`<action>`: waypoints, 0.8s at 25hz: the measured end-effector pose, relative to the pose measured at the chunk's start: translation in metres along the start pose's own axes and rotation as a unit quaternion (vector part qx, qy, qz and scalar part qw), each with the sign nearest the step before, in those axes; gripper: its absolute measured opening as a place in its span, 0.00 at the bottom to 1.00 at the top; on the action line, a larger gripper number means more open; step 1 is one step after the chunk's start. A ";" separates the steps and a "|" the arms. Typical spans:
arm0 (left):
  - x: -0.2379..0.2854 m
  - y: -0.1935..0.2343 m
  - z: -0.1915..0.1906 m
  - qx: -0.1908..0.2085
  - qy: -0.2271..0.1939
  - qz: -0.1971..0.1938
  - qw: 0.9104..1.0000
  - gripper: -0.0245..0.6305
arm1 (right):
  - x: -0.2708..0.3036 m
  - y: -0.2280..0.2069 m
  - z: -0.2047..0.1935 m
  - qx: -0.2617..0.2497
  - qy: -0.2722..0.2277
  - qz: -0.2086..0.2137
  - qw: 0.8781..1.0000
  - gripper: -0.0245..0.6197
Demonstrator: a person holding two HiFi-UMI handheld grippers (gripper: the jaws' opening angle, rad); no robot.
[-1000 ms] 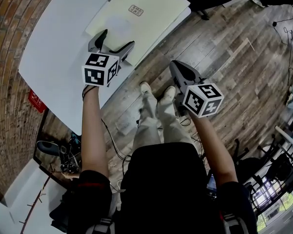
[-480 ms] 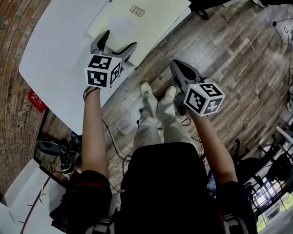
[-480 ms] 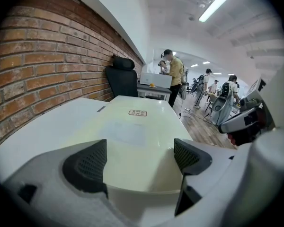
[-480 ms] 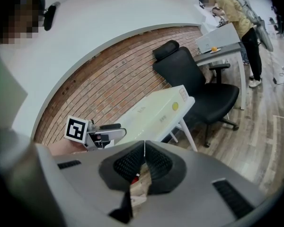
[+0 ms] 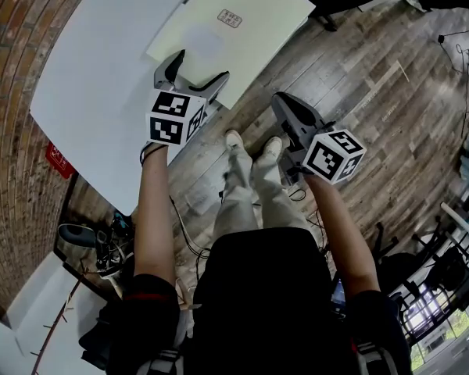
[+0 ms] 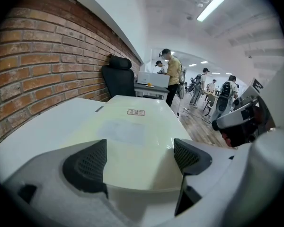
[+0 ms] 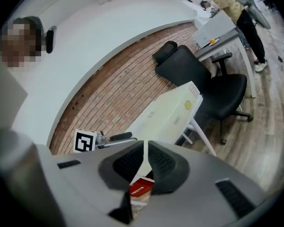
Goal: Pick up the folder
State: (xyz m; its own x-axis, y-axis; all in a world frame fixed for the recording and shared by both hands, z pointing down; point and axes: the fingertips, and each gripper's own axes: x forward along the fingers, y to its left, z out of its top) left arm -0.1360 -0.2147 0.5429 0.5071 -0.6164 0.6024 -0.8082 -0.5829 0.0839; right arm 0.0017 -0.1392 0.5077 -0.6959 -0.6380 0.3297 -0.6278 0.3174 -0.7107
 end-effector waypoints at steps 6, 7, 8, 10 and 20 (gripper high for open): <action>0.004 -0.006 0.003 0.003 0.002 -0.002 1.000 0.68 | 0.002 -0.006 0.004 0.052 -0.005 0.031 0.998 0.09; 0.004 -0.007 0.003 0.003 0.001 -0.001 1.000 0.68 | 0.002 -0.008 0.004 0.063 -0.004 0.035 0.997 0.09; 0.004 -0.007 0.003 0.004 -0.001 -0.001 1.000 0.68 | 0.003 -0.009 0.004 0.075 -0.003 0.039 0.996 0.09; 0.003 -0.008 0.002 0.005 -0.002 -0.001 1.000 0.68 | 0.005 -0.013 0.001 0.091 0.000 0.045 0.995 0.12; 0.000 -0.025 -0.002 0.017 -0.001 -0.020 1.000 0.68 | 0.017 -0.024 -0.009 0.187 -0.003 0.098 0.978 0.31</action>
State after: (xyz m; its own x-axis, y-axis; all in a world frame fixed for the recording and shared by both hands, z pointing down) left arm -0.1162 -0.1986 0.5426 0.5395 -0.5938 0.5970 -0.7765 -0.6251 0.0799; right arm 0.0019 -0.1516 0.5358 -0.7873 -0.5951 0.1610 -0.3105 0.1572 -0.9375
